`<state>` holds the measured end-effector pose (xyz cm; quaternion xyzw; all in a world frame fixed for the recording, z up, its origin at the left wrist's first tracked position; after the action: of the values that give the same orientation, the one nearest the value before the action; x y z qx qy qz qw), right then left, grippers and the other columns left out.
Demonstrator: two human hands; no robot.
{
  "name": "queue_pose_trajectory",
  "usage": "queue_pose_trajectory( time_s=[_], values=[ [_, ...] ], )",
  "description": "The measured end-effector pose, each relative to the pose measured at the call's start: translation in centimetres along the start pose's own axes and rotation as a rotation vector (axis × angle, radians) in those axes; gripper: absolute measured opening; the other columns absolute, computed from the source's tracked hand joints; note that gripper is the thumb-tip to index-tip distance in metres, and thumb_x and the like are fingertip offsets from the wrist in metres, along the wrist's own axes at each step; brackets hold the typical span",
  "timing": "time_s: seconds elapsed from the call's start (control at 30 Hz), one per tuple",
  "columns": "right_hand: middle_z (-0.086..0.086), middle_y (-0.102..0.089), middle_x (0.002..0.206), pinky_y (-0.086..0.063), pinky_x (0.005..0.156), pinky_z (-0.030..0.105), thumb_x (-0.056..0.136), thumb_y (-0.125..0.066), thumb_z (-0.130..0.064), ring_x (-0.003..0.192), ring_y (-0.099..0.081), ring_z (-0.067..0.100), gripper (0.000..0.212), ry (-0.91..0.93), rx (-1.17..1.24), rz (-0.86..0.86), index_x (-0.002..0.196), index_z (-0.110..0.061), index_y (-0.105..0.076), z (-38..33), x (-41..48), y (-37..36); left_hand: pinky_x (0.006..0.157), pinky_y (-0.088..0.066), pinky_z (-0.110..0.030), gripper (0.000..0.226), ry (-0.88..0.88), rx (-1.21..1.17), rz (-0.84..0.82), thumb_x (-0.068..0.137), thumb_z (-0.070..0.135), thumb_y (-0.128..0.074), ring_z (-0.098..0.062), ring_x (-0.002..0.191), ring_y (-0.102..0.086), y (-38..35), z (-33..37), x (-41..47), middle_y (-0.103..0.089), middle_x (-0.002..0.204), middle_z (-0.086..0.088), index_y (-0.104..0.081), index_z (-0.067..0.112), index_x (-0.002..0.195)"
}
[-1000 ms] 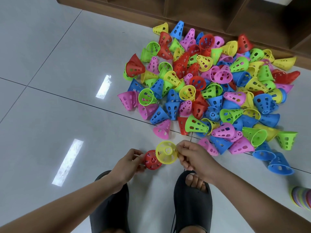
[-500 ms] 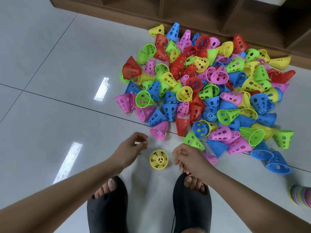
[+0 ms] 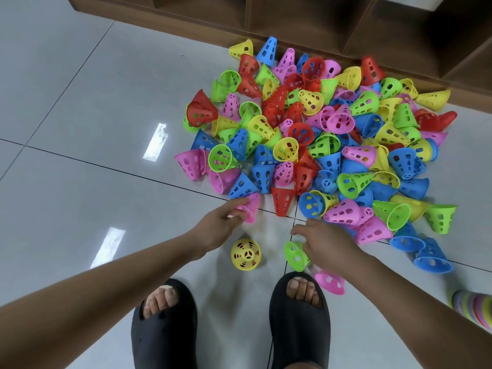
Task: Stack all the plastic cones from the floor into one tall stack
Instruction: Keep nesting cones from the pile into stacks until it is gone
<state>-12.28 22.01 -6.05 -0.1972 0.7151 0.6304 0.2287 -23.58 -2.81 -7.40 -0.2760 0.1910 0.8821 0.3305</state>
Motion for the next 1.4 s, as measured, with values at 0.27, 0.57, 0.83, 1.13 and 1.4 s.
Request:
queue_pose_trajectory(
  time_s=[0.27,0.57,0.83,1.13,1.4],
  values=[
    [-0.005,-0.054,0.117,-0.054,0.074,0.037,0.097,-0.049,-0.052,0.097,-0.063,0.025,0.038,-0.044,0.089,0.031,0.130,-0.034,-0.054,0.0,-2.0,-1.4,0.079,-0.054,-0.032,0.017,-0.051,-0.007,0.140,0.102,0.016,-0.063,-0.011,0.087,-0.064,1.9,0.0,-1.2,-0.076,0.100,0.003,-0.075,0.028,0.104],
    [-0.006,-0.047,0.115,-0.049,0.069,0.037,0.093,-0.063,-0.043,0.103,-0.058,0.021,0.052,0.136,0.062,0.046,0.142,-0.042,-0.048,-0.6,-2.5,-2.4,0.075,-0.047,-0.035,0.020,-0.137,-0.268,0.165,0.107,0.010,-0.062,-0.016,0.077,-0.058,3.6,1.2,-5.3,-0.073,0.095,-0.009,-0.072,0.019,0.120],
    [-0.010,-0.044,0.136,-0.046,0.099,0.034,0.082,-0.072,-0.062,0.121,-0.047,0.016,0.082,0.239,0.141,0.090,0.154,-0.043,-0.037,-2.0,-1.4,-3.7,0.073,-0.041,-0.032,0.022,-0.075,-0.429,-0.031,0.109,0.017,-0.058,-0.023,0.082,-0.050,0.1,-0.3,-6.2,-0.066,0.096,-0.008,-0.076,0.019,0.120],
    [-0.007,-0.052,0.122,-0.054,0.080,0.039,0.099,-0.058,-0.056,0.103,-0.062,0.021,0.038,0.290,0.167,0.190,0.128,-0.031,-0.059,-3.2,0.2,-3.3,0.068,-0.050,-0.022,0.013,-0.013,-0.225,0.049,0.107,0.018,-0.063,-0.010,0.073,-0.060,-1.3,-3.2,-5.0,-0.069,0.095,0.001,-0.074,0.021,0.113],
    [0.006,-0.050,0.071,-0.048,0.069,0.045,0.107,-0.047,-0.055,0.066,-0.049,0.012,0.039,0.100,0.790,0.233,0.084,-0.023,-0.046,-3.0,-1.2,1.1,0.074,-0.058,-0.023,0.012,0.042,-0.272,0.101,0.100,0.021,-0.073,-0.014,0.088,-0.073,-1.4,-4.9,-4.3,-0.073,0.108,0.003,-0.073,0.024,0.112]
  ],
)
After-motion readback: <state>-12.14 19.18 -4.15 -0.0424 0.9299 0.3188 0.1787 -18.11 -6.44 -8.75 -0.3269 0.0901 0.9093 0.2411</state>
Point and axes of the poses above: each hand's wrist, its own x-axis towards the middle knuckle, its own y-axis out of the back of the hand, z = x × y, the point moved 4 cm from there along x, towards the middle knuckle
